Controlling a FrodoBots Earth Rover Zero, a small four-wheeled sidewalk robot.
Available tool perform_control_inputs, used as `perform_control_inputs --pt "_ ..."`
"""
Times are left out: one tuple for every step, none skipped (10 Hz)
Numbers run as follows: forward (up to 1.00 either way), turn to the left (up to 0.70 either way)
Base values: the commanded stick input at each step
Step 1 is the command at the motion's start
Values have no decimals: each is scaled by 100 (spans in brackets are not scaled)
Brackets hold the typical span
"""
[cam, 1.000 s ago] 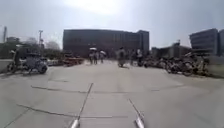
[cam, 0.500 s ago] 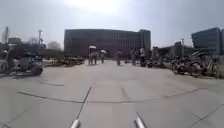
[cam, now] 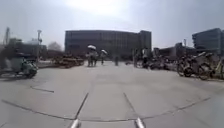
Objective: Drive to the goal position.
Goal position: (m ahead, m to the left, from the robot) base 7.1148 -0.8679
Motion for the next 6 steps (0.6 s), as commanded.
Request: perform_control_inputs --pt "85 1" --pt "85 1" --pt "85 1" --pt "85 1" --pt "85 1" --pt "85 1"
